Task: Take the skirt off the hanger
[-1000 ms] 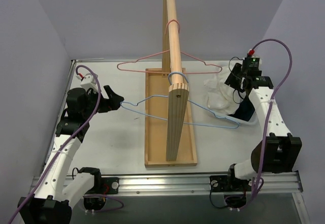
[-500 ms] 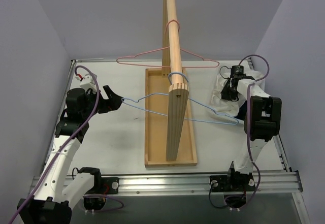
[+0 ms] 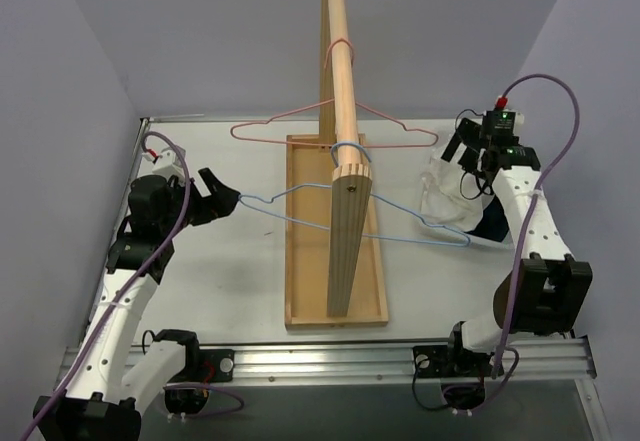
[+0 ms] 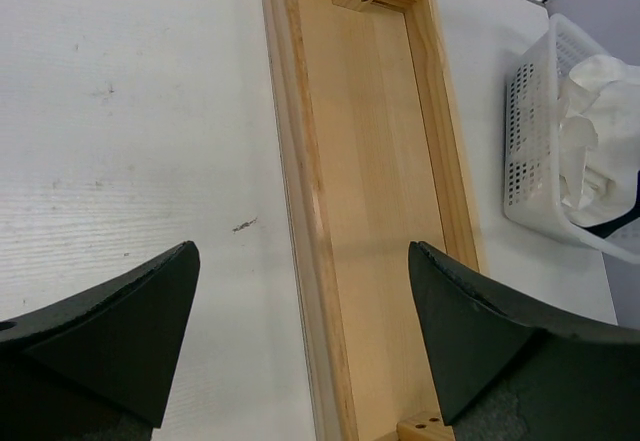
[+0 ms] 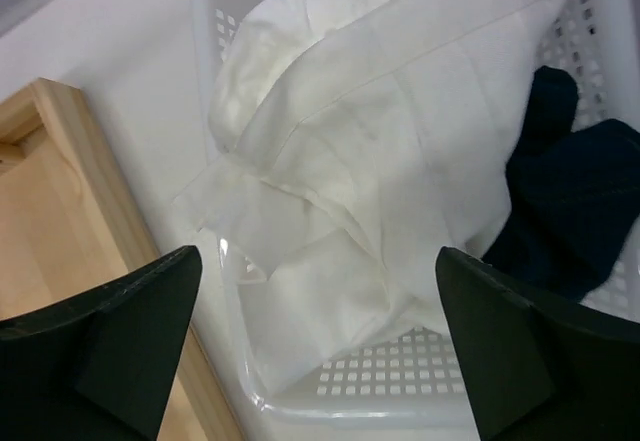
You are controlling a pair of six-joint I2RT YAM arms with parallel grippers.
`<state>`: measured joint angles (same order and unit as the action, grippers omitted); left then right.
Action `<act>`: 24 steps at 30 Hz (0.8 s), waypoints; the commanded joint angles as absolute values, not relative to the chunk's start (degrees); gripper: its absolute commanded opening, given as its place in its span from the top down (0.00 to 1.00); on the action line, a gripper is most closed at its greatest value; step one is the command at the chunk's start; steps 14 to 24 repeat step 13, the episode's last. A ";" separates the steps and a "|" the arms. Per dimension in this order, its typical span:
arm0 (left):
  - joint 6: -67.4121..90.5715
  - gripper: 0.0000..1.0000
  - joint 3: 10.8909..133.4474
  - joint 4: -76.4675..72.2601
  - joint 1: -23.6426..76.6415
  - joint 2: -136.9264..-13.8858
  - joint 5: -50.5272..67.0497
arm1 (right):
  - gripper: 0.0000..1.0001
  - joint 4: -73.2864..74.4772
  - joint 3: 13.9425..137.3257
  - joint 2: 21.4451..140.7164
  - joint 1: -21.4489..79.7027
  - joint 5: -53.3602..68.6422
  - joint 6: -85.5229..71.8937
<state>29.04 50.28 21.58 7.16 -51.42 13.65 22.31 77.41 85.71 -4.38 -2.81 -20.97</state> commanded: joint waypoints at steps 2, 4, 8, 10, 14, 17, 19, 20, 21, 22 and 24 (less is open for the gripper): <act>31.81 0.06 51.68 22.76 7.21 -47.55 12.04 | 0.00 29.79 73.76 72.82 -3.17 -5.38 -22.32; 33.22 0.06 50.98 24.08 7.29 -45.89 12.22 | 0.00 30.75 69.10 68.58 -1.59 -3.43 -22.67; 37.52 0.06 46.51 24.00 7.21 -41.58 14.50 | 0.00 31.99 62.68 54.63 2.63 -2.64 -24.26; 40.07 0.06 44.92 23.64 7.21 -38.24 15.64 | 0.00 31.30 59.35 49.86 2.72 1.47 -24.00; 43.32 0.06 41.84 23.38 7.21 -33.34 17.74 | 0.00 29.80 54.78 42.11 2.72 7.52 -24.60; 43.32 0.06 41.84 23.38 7.21 -33.34 17.74 | 0.00 29.80 54.78 42.11 2.72 7.52 -24.60; 43.32 0.06 41.84 23.38 7.21 -33.34 17.74 | 0.00 29.80 54.78 42.11 2.72 7.52 -24.60; 43.32 0.06 41.84 23.38 7.21 -33.34 17.74 | 0.00 29.80 54.78 42.11 2.72 7.52 -24.60; 43.32 0.06 41.84 23.38 7.21 -33.34 17.74 | 0.00 29.80 54.78 42.11 2.72 7.52 -24.60; 43.32 0.06 41.84 23.38 7.21 -33.34 17.74 | 0.00 29.80 54.78 42.11 2.72 7.52 -24.60; 43.32 0.06 41.84 23.38 7.21 -33.34 17.74 | 0.00 29.80 54.78 42.11 2.72 7.52 -24.60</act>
